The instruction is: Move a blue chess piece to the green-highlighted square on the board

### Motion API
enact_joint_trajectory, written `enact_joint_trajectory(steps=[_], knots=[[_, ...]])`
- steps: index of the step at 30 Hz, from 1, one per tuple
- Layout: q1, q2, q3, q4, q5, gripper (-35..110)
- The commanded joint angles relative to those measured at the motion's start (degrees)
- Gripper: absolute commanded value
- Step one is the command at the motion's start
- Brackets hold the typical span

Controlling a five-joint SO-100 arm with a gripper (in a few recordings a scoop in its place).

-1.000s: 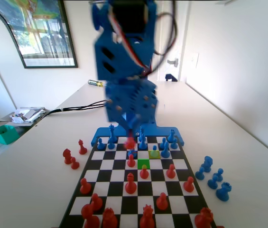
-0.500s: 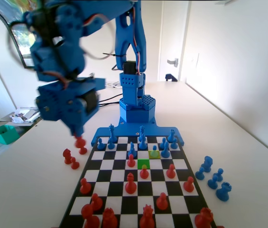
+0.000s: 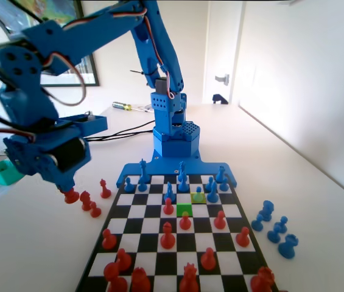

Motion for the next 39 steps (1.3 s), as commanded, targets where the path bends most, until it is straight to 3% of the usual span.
enact_joint_trajectory(steps=[1, 6, 19, 39], knots=[[2.0, -0.6, -6.2, 1.1, -0.5, 1], [2.4, -4.8, -10.2, 1.3, -0.4, 1], [1.8, -5.9, 4.8, -15.7, -3.0, 1], [1.9, -5.0, 6.5, -15.2, -6.6, 12]])
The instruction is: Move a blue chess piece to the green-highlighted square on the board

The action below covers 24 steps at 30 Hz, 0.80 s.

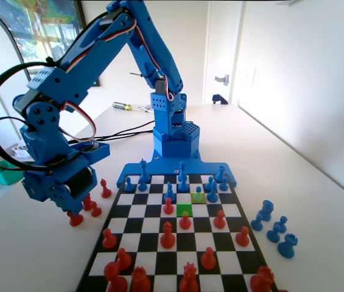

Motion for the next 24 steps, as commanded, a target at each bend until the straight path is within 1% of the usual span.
enact_joint_trajectory(steps=[1, 4, 9, 11, 15, 18, 21, 24], knots=[[0.9, 3.3, -0.4, 2.9, -2.2, 12], [1.1, 5.4, -0.8, 6.6, -4.1, 11], [0.6, 11.3, -3.8, 18.6, -7.6, 10], [-0.6, 14.4, -4.0, 20.9, -5.8, 10], [-3.1, 18.9, -7.6, 31.2, -5.7, 10], [-5.9, 22.0, -10.0, 36.6, -4.7, 10], [-10.1, 25.5, -9.5, 38.1, -1.1, 9], [-15.0, 29.5, -5.5, 36.4, 3.9, 9]])
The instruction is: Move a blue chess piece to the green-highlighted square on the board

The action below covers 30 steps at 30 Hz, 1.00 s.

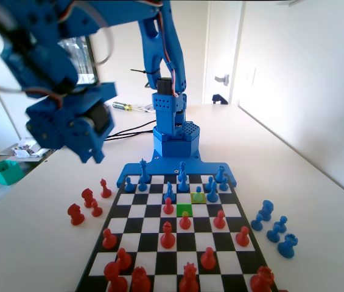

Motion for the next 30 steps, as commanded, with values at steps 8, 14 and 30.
enact_joint_trajectory(steps=[8, 14, 30], knots=[[-19.2, 22.2, 20.3, -13.4, 18.1, 9], [-28.8, 28.0, 29.4, -16.8, 24.5, 9], [-36.7, 27.1, 40.3, -29.1, 34.4, 9]])
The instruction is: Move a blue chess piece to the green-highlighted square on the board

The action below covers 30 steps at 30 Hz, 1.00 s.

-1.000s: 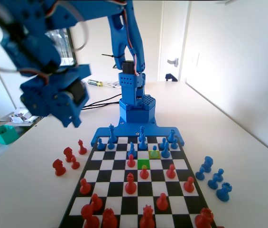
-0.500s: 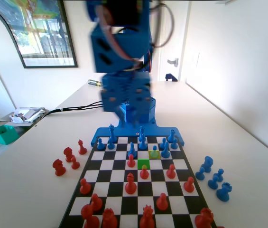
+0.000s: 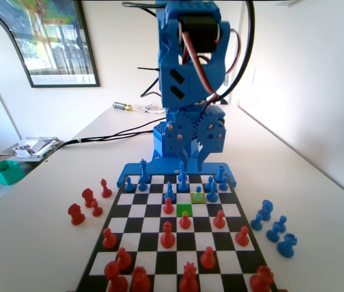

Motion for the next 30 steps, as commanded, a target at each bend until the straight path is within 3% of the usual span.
enact_joint_trajectory(steps=[1, 30], knots=[[-1.8, 2.0, 1.0, -2.0, 1.1, 9], [-4.2, -10.5, 3.6, -12.0, 4.2, 8]])
